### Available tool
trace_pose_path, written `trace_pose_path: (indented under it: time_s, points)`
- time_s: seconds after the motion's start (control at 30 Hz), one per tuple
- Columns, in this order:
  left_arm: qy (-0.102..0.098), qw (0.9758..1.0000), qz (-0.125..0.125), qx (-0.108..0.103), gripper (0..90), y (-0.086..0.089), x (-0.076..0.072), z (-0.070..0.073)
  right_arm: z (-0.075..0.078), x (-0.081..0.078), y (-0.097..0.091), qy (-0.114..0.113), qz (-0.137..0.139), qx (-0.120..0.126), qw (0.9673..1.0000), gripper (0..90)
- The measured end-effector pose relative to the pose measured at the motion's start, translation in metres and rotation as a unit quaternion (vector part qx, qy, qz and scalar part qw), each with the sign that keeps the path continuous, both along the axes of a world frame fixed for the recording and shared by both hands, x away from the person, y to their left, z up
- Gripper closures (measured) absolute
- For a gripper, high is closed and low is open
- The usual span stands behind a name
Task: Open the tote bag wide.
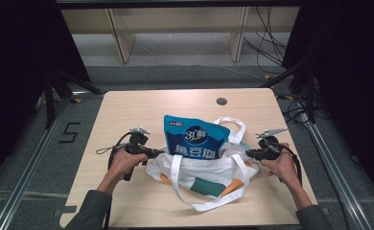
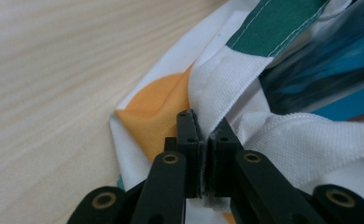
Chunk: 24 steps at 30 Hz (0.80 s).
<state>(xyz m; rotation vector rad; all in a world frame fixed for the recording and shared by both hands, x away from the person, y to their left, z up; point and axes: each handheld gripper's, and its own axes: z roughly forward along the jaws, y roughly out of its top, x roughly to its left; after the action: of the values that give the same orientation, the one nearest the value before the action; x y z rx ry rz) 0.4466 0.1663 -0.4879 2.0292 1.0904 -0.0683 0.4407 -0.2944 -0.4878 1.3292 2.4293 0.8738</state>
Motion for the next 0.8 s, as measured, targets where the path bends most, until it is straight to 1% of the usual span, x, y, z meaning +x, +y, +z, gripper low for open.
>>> trace_pose_path:
  time_s: [0.03,0.07,0.1,0.13,0.17,0.2,0.23,0.27,0.3,0.33,0.37,0.4,0.43,0.47,0.53,0.57,0.6,0.63,0.67,0.73,0.77,0.8]
  points:
    - [0.009,0.9999,0.008,-0.009,85.3,0.001,0.001,-0.009,-0.004,0.001,0.002,-0.001,0.005,-0.007,1.0000,86.0]
    - [0.014,0.9997,0.012,-0.017,85.5,0.002,0.000,-0.016,-0.006,0.000,0.004,-0.007,0.010,-0.013,0.9998,86.0]
    - [0.010,0.9995,0.016,-0.025,85.6,0.002,-0.001,-0.018,-0.003,-0.002,0.008,0.001,0.011,-0.005,0.9999,86.0]
    - [0.004,0.9997,0.013,-0.021,85.5,0.003,-0.002,-0.016,-0.002,-0.002,0.008,0.001,0.016,-0.017,0.9997,86.0]
    - [-0.002,0.9999,0.010,-0.012,85.4,0.002,-0.003,-0.012,-0.003,-0.002,0.008,-0.010,0.012,-0.015,0.9998,85.8]
    - [-0.004,0.9999,0.013,-0.006,85.0,0.001,-0.004,-0.009,0.001,-0.003,0.008,-0.009,0.009,-0.010,0.9999,85.4]
    - [-0.010,0.9998,0.017,0.002,83.6,0.001,-0.005,-0.005,0.004,-0.005,0.009,-0.007,0.004,-0.002,1.0000,84.4]
    - [-0.020,0.9995,0.024,0.002,80.2,0.001,-0.007,0.002,0.012,-0.007,0.008,-0.007,0.003,-0.001,1.0000,80.7]
    - [-0.024,0.9993,0.029,-0.003,71.5,0.002,-0.008,0.007,0.019,-0.005,0.006,-0.049,0.027,0.002,0.9984,73.8]
    - [-0.035,0.9988,0.035,-0.001,67.0,0.003,-0.010,0.013,0.027,-0.007,0.006,-0.061,0.020,0.011,0.9979,71.6]
    - [-0.047,0.9979,0.045,-0.003,64.3,0.005,-0.014,0.023,0.039,-0.009,0.006,-0.073,0.021,0.015,0.9970,68.8]
    - [-0.052,0.9977,0.042,-0.010,62.4,0.007,-0.015,0.028,0.058,-0.012,0.007,-0.085,0.044,0.025,0.9951,66.8]
    - [-0.056,0.9974,0.041,-0.019,61.6,0.009,-0.017,0.032,0.065,-0.013,0.010,-0.100,0.053,0.039,0.9928,66.7]
    - [-0.060,0.9969,0.042,-0.031,61.0,0.010,-0.020,0.038,0.072,-0.013,0.011,-0.107,0.061,0.044,0.9914,66.8]
    - [-0.062,0.9961,0.040,-0.049,59.7,0.013,-0.027,0.048,0.086,-0.011,0.019,-0.115,0.077,0.051,0.9890,66.1]
    - [-0.063,0.9960,0.035,-0.052,59.1,0.014,-0.030,0.051,0.090,-0.008,0.024,-0.117,0.084,0.052,0.9882,64.6]
    - [-0.064,0.9959,0.032,-0.055,58.2,0.014,-0.035,0.054,0.092,-0.005,0.028,-0.113,0.088,0.049,0.9886,62.9]
    - [-0.064,0.9957,0.034,-0.057,57.9,0.013,-0.038,0.055,0.092,0.002,0.035,-0.108,0.085,0.052,0.9891,59.8]
    - [-0.063,0.9959,0.028,-0.059,57.4,0.014,-0.039,0.055,0.091,0.008,0.038,-0.103,0.090,0.049,0.9894,59.6]
    - [-0.057,0.9955,0.027,-0.071,57.2,0.011,-0.043,0.056,0.088,0.015,0.044,-0.093,0.098,0.045,0.9898,57.5]
    - [-0.056,0.9958,0.023,-0.069,57.2,0.010,-0.044,0.055,0.087,0.017,0.047,-0.083,0.099,0.046,0.9905,57.3]
    - [-0.057,0.9962,0.021,-0.063,57.2,0.008,-0.045,0.054,0.085,0.020,0.051,-0.077,0.105,0.047,0.9904,56.9]
